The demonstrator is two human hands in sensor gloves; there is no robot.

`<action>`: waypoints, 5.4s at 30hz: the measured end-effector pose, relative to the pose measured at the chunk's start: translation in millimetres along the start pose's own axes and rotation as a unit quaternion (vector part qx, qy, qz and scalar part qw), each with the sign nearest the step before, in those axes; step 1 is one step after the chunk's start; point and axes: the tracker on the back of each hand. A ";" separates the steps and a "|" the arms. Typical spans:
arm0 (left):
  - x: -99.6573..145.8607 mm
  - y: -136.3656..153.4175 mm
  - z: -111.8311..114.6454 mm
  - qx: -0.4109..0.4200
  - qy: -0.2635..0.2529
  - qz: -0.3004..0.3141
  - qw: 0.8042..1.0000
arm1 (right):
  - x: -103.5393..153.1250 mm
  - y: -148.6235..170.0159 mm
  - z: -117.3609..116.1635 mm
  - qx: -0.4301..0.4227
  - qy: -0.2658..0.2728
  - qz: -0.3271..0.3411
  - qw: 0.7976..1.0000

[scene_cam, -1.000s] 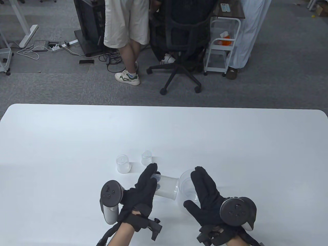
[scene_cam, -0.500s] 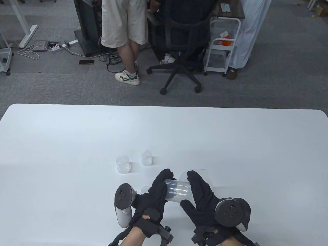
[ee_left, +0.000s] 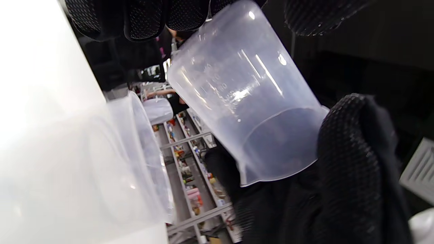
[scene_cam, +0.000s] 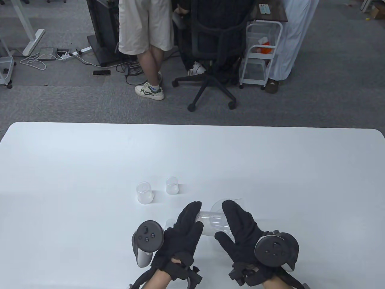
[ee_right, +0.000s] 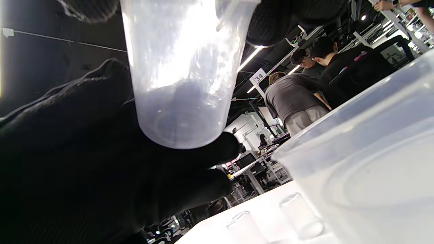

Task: Nest plastic beakers

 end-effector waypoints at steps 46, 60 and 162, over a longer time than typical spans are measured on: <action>-22.4 16.7 -58.1 -0.296 0.046 -0.093 0.950 | 10.3 36.9 33.5 0.104 -0.004 -0.070 0.992; -60.7 69.2 -92.1 -0.382 0.033 -0.202 0.901 | 52.9 54.6 54.2 -0.025 0.066 -0.083 0.994; 2.4 -8.8 16.8 0.037 0.032 0.002 0.999 | 14.0 -10.1 4.6 -0.011 0.022 -0.007 1.000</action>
Point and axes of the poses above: the tracker on the back of each hand, its own y axis roughly to the little-finger side, its own x axis roughly from the fingertips to the wrist, z = x × y, and after that the axes turned 10 degrees about -x, right-handed
